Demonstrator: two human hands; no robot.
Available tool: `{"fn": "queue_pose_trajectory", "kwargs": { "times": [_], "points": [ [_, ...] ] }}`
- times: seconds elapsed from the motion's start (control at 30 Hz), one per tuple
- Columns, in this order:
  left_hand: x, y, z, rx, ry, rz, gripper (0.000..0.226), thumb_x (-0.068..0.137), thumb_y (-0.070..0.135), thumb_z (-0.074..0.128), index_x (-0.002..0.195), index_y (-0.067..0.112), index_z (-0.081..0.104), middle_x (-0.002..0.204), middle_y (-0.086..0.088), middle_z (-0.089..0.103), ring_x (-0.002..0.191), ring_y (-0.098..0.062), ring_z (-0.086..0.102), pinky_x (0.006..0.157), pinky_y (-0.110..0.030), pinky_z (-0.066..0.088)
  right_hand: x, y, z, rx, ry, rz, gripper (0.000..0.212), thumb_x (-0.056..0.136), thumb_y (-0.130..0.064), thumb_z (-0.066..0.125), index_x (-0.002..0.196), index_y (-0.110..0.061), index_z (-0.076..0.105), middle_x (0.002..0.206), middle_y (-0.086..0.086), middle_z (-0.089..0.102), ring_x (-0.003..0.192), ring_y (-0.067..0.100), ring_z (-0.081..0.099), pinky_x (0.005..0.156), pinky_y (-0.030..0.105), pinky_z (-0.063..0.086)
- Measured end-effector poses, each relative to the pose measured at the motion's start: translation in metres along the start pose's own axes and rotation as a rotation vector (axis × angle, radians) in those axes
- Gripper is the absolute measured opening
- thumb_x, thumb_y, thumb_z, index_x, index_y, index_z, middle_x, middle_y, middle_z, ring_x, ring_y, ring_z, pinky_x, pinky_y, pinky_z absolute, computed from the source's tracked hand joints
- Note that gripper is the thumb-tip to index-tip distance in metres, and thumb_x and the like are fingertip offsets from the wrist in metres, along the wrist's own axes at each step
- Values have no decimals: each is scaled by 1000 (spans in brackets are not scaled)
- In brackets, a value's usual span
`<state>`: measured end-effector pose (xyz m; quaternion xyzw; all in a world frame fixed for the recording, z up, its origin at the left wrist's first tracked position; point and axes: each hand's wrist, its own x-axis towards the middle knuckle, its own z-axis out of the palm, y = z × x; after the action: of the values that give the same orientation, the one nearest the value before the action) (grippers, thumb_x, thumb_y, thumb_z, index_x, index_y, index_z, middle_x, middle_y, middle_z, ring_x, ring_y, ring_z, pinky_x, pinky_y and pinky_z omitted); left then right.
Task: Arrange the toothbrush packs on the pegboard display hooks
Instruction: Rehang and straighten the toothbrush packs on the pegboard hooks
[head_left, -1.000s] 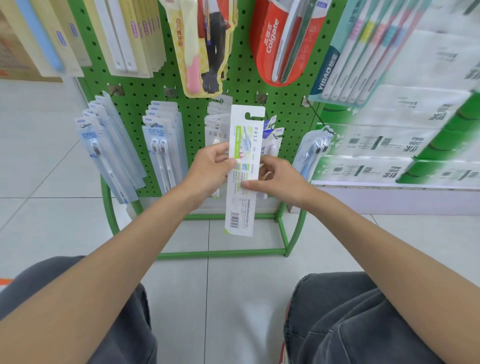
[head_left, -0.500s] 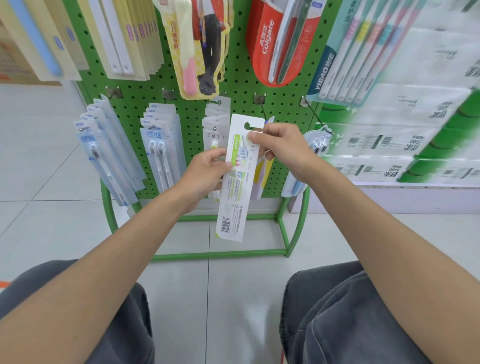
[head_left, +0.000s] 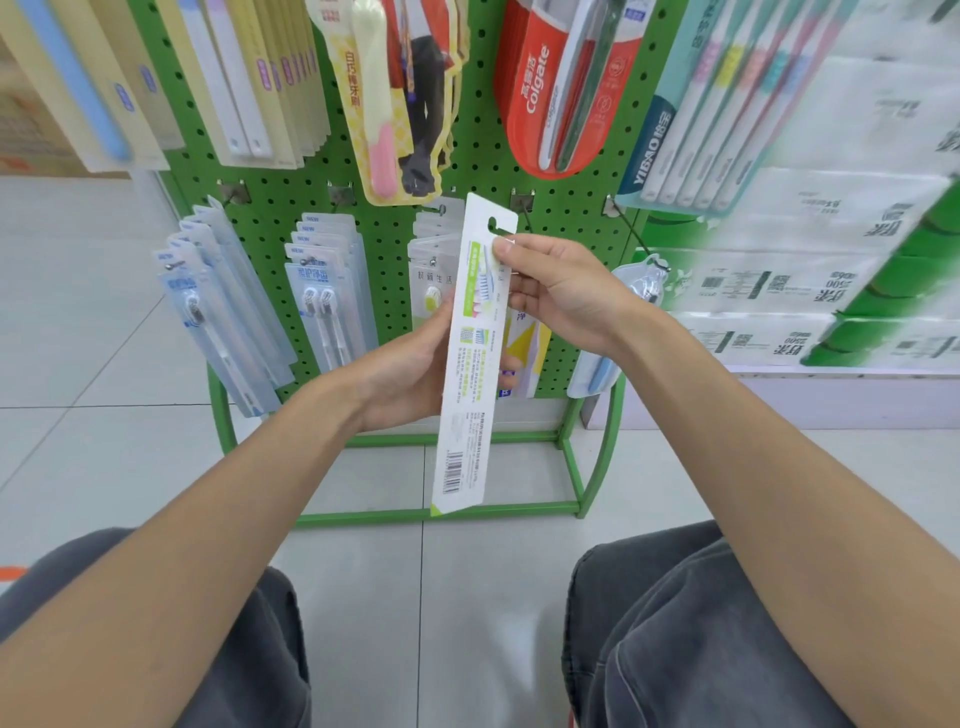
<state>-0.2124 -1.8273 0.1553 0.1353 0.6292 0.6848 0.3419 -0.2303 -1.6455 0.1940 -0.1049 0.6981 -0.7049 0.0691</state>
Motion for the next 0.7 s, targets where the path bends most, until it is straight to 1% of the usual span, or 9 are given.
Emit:
{"fn": "queue_pose_trajectory", "kwargs": {
  "times": [0.1, 0.17, 0.27, 0.37, 0.4, 0.47, 0.53, 0.6, 0.7],
  "points": [
    [2, -1, -2, -54, 15, -48, 68, 90, 68, 35, 117, 11, 60, 86, -3, 66, 85, -17, 66, 92, -42, 52, -2, 0, -2, 1, 4, 18, 15, 99, -22, 56, 97, -16, 70, 88, -3, 73, 77, 9, 63, 73, 22, 45],
    [1, 0, -5, -62, 82, -46, 62, 82, 64, 51, 109, 10, 63, 80, 0, 59, 78, -14, 62, 88, -40, 54, -3, 0, -5, -5, -3, 42, 15, 99, -23, 56, 103, -17, 70, 96, -1, 73, 85, 10, 67, 74, 21, 49],
    [1, -1, -8, 40, 204, 9, 48, 76, 55, 64, 98, 12, 66, 86, -1, 62, 85, -17, 63, 93, -43, 55, -5, -1, -8, 39, -10, 87, 23, 100, -25, 53, 113, -12, 67, 106, 5, 72, 97, 15, 69, 82, 26, 53],
    [5, -8, -4, 178, 399, 50, 53, 76, 51, 73, 103, 6, 67, 99, -5, 72, 97, -24, 67, 96, -48, 53, -5, -1, -6, 148, 16, 155, 45, 105, -37, 39, 124, -2, 59, 117, 14, 69, 110, 28, 66, 92, 36, 55],
    [7, -11, -4, 201, 489, 74, 48, 78, 47, 76, 99, 5, 66, 100, -7, 73, 97, -26, 68, 91, -45, 56, -5, -1, -5, 152, 13, 171, 52, 105, -42, 36, 128, 0, 56, 120, 16, 67, 113, 29, 65, 96, 38, 54],
    [11, -13, -5, 271, 609, 129, 29, 83, 38, 76, 85, 12, 63, 82, -2, 68, 77, -18, 64, 68, -25, 54, -5, 1, -2, 87, -2, 163, 58, 103, -48, 34, 131, -1, 55, 121, 16, 68, 112, 27, 66, 98, 38, 52],
    [12, -12, -4, 331, 645, 174, 25, 85, 35, 74, 78, 17, 59, 68, 7, 54, 62, -8, 50, 53, -18, 40, -5, 2, 3, -31, 17, 110, 49, 104, -41, 40, 126, -1, 58, 117, 15, 70, 107, 25, 69, 97, 36, 54],
    [14, -13, -4, 330, 655, 197, 26, 86, 35, 74, 75, 18, 57, 63, 10, 47, 56, -5, 43, 50, -20, 36, -5, 2, 5, -180, 77, 15, 30, 104, -24, 47, 113, 0, 61, 108, 14, 72, 96, 23, 72, 90, 34, 56],
    [16, -11, -7, 258, 646, 182, 17, 86, 27, 75, 91, 16, 63, 80, 7, 61, 71, -4, 59, 64, -21, 49, -2, 2, 7, -354, 223, -114, 11, 101, -8, 46, 102, -8, 58, 87, 6, 73, 71, 13, 69, 74, 27, 58]
  ]
}}
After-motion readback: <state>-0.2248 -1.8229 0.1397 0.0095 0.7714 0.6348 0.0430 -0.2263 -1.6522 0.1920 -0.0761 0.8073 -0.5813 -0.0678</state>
